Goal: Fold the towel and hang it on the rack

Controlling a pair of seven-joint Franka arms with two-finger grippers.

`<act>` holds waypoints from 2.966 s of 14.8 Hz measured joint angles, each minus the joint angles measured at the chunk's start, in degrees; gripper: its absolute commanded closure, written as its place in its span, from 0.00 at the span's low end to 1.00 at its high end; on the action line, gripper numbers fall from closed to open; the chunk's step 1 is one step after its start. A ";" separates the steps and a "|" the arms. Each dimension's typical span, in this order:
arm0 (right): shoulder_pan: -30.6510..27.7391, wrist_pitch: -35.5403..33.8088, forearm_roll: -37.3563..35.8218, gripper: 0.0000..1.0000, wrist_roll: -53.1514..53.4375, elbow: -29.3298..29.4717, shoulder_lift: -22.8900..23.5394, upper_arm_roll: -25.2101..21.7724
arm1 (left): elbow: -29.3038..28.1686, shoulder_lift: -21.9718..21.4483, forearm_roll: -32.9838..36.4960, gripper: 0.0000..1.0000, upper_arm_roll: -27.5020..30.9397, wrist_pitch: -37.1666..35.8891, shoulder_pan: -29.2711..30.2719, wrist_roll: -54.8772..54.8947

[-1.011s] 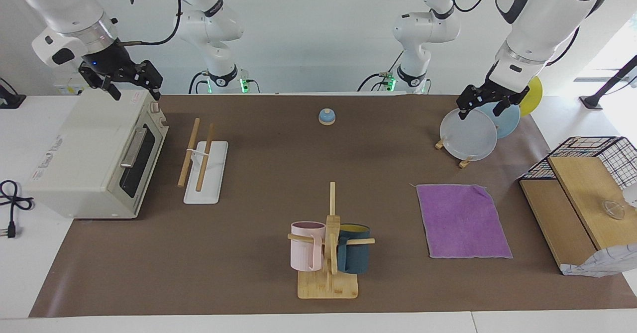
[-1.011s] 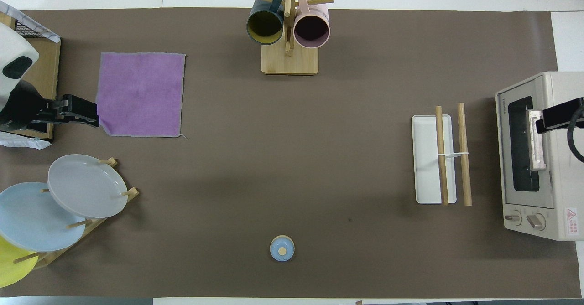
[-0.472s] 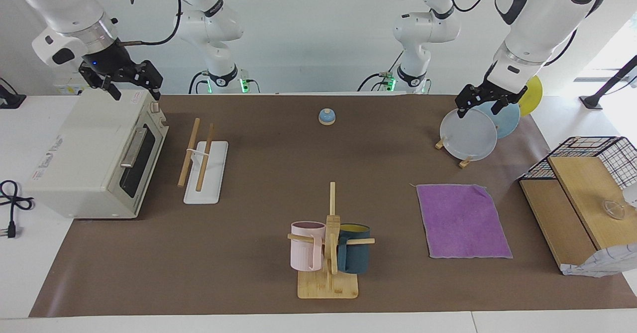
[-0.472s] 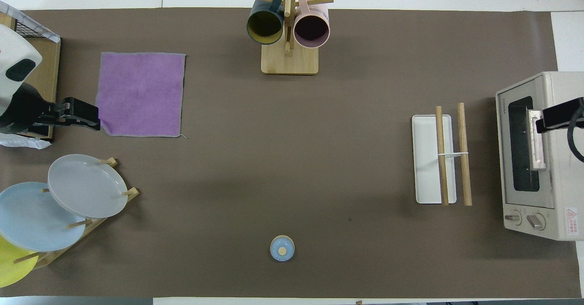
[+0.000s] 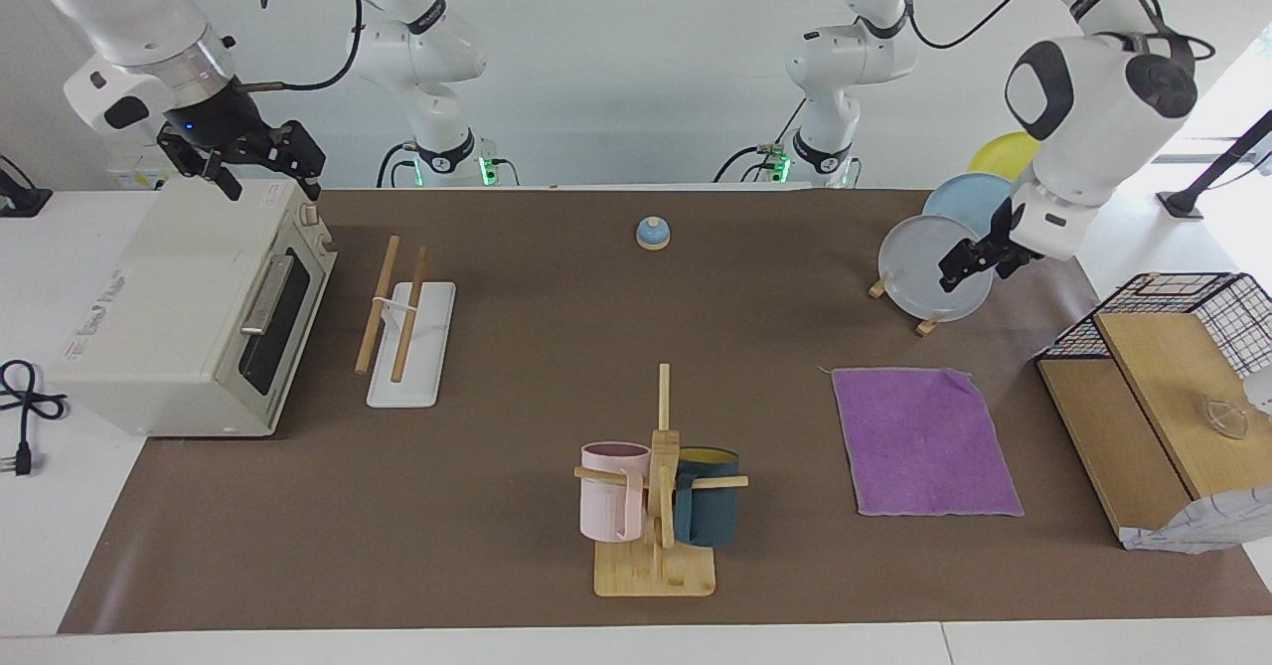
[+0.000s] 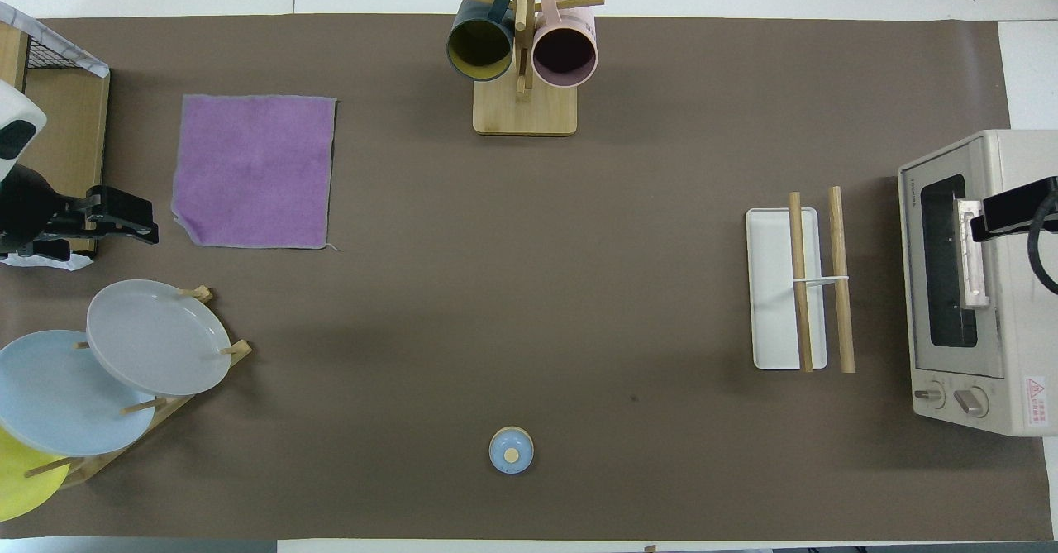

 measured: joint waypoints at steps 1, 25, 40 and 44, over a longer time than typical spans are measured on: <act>0.00 0.00 0.00 0.00 0.00 0.00 0.00 0.00 | -0.88 2.47 -0.01 0.00 0.03 3.01 0.94 0.82; 0.00 0.00 0.00 0.00 0.00 0.00 0.00 0.00 | -0.60 16.53 -3.44 1.00 -0.05 19.18 5.19 3.16; 0.02 0.00 0.00 0.00 0.00 0.00 0.00 0.00 | 1.18 12.72 -3.44 1.00 -0.60 19.63 1.37 14.71; 0.02 0.00 0.00 0.00 0.00 0.00 0.00 0.00 | -3.18 9.25 -3.44 1.00 -0.79 19.86 -6.14 15.06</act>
